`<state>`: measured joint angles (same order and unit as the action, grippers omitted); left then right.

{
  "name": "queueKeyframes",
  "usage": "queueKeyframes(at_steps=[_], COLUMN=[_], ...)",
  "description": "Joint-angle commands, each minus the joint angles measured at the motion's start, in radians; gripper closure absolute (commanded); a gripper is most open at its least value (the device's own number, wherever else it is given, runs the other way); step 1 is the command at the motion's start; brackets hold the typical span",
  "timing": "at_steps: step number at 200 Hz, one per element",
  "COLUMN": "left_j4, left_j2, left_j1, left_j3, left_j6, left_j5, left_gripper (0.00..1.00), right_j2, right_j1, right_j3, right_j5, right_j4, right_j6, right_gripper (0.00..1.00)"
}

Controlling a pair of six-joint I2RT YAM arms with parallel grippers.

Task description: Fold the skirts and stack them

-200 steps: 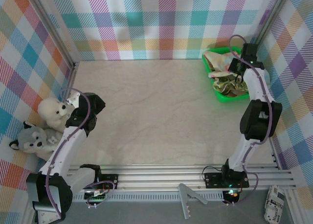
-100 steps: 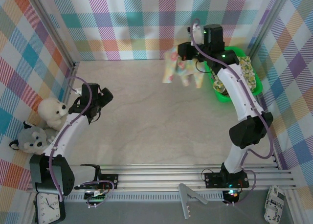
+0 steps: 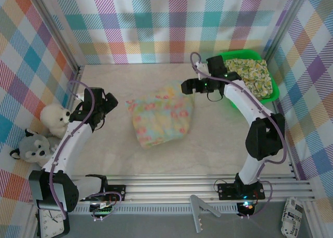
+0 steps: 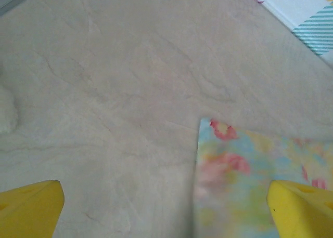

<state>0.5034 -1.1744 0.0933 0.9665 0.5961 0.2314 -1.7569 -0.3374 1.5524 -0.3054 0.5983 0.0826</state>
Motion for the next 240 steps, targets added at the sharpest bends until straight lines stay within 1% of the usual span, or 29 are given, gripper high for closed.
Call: queueKeyframes(at_steps=[1, 13, 28, 45, 61, 75, 82, 89, 97, 108, 122, 133, 153, 175, 190, 205, 240], left_j4=[0.079, 0.091, 0.074, 0.034, 0.026, 0.020, 0.025, 0.034, 0.047, 0.058, 0.058, 0.062, 0.076, 0.069, 0.052, 0.059, 0.124], left_j2=[-0.016, -0.034, -0.060, -0.095, -0.137, -0.173, -0.196, -0.218, -0.245, -0.280, -0.318, -0.344, -0.381, -0.402, -0.421, -0.463, -0.572], left_j1=[-0.007, -0.007, -0.006, 0.013, 0.041, 0.069, 0.084, 0.094, 0.102, 0.109, 0.109, 0.109, 0.099, 0.054, 0.011, -0.024, -0.035], left_j3=[-0.004, -0.019, -0.047, -0.082, -0.101, -0.107, -0.104, -0.095, -0.081, -0.063, -0.042, -0.014, 0.048, 0.095, 0.116, 0.160, 0.285], left_j6=[0.061, 0.094, 0.125, 0.154, 0.176, 0.173, 0.170, 0.164, 0.157, 0.148, 0.136, 0.125, 0.112, 0.097, 0.083, 0.056, -0.002], left_j5=[0.023, 0.008, -0.077, -0.181, -0.228, -0.245, -0.243, -0.239, -0.234, -0.226, -0.224, -0.214, -0.154, -0.137, -0.168, -0.221, -0.241], left_gripper=[0.00, 0.00, 0.00, 0.00, 0.00, 0.01, 0.03, 0.06, 0.11, 0.13, 0.16, 0.20, 0.21, 0.19, 0.18, 0.19, 0.25], right_j2=[0.047, 0.067, 0.091, 0.113, 0.133, 0.145, 0.151, 0.156, 0.165, 0.168, 0.150, 0.123, 0.064, -0.009, -0.056, -0.100, -0.187], right_j1=[0.000, -0.001, -0.002, -0.006, -0.040, -0.090, -0.118, -0.149, -0.190, -0.248, -0.327, -0.391, -0.505, -0.618, -0.675, -0.716, -0.787], right_j3=[-0.091, -0.163, -0.250, -0.346, -0.430, -0.488, -0.508, -0.524, -0.543, -0.554, -0.537, -0.508, -0.441, -0.361, -0.301, -0.245, -0.169], right_j5=[0.044, 0.053, 0.074, 0.048, 0.020, 0.083, 0.130, 0.145, 0.151, 0.153, 0.198, 0.215, 0.221, 0.265, 0.289, 0.290, 0.282], right_j4=[-0.046, -0.063, -0.090, -0.132, -0.192, -0.219, -0.226, -0.246, -0.289, -0.335, -0.331, -0.320, -0.306, -0.261, -0.213, -0.166, -0.078], right_j6=[0.037, 0.088, 0.194, 0.284, 0.353, 0.438, 0.481, 0.496, 0.490, 0.449, 0.392, 0.351, 0.298, 0.245, 0.184, 0.123, 0.051], right_gripper=[0.01, 0.01, 0.01, 0.01, 0.01, 0.01, 0.01, 0.01, 0.01, 0.01, 0.00, 0.01, 0.12, 0.25, 0.28, 0.29, 0.33])
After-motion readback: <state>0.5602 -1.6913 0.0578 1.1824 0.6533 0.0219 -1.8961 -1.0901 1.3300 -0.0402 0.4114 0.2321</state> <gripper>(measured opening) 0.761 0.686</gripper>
